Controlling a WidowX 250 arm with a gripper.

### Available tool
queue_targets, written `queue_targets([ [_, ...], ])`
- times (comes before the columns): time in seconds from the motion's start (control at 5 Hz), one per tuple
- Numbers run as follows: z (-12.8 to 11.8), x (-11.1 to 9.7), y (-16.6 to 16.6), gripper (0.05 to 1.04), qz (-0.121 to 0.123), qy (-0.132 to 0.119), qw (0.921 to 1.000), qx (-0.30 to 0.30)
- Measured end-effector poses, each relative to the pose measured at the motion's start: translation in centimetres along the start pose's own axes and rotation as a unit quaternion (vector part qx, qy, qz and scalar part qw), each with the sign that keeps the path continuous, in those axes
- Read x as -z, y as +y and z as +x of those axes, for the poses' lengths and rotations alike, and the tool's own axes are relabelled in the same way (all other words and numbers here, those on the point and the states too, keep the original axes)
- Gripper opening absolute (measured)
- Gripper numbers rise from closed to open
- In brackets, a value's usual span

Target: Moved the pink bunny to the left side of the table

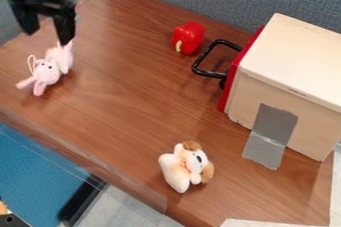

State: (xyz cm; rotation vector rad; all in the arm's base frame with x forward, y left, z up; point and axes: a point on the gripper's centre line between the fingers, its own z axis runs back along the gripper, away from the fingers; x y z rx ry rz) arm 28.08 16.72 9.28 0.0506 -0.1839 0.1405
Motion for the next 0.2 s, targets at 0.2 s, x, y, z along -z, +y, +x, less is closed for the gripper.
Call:
queue_targets([
  [0.2, 0.27, -0.90, -0.63, 1.001, 0.003, -0.007, 0.9995, 0.029],
])
